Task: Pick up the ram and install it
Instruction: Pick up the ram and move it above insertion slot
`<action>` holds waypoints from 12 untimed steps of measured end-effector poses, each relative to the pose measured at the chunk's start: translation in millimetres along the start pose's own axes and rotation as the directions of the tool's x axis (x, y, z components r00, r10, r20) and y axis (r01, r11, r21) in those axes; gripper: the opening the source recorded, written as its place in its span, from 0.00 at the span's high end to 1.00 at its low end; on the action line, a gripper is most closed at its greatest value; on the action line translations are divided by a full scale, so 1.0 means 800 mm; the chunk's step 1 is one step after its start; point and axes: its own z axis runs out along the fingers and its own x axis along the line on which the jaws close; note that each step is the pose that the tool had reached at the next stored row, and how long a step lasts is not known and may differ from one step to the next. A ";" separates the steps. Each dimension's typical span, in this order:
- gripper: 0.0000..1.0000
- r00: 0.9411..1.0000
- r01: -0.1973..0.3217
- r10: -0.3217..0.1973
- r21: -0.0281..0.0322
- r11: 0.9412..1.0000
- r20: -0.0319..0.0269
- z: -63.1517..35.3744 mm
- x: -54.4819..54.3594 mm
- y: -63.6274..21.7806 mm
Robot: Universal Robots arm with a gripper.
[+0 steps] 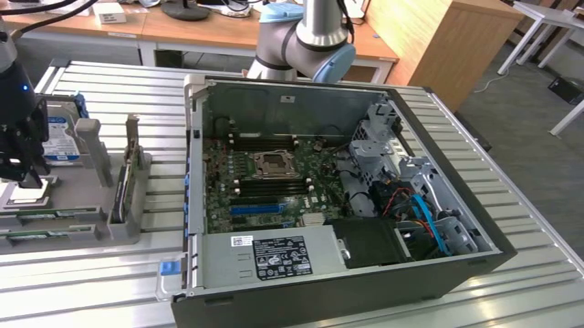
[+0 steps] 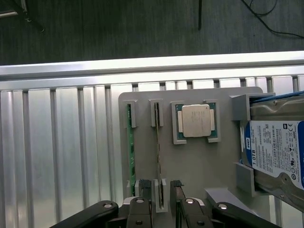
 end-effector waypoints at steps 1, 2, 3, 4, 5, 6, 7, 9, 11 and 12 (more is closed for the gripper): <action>0.70 1.000 0.000 0.000 0.000 1.000 0.000 0.001 0.000 0.000; 0.70 1.000 0.000 0.000 0.000 1.000 0.000 0.001 0.000 0.000; 0.70 1.000 0.000 0.000 0.000 1.000 0.000 0.002 0.000 0.000; 0.70 1.000 0.000 0.000 0.000 1.000 0.000 0.003 0.000 0.000; 0.70 1.000 0.000 0.000 0.000 1.000 0.000 0.004 0.000 0.000; 0.70 1.000 0.000 0.000 0.000 1.000 0.000 0.005 0.000 0.000; 0.70 1.000 0.000 0.000 0.000 1.000 0.000 0.006 0.000 0.000; 0.70 1.000 0.000 0.000 0.000 1.000 0.000 0.007 0.000 0.000; 0.70 1.000 0.000 0.000 0.000 1.000 0.000 0.009 0.000 0.000; 0.70 1.000 0.000 0.000 0.000 1.000 0.000 0.010 0.000 0.000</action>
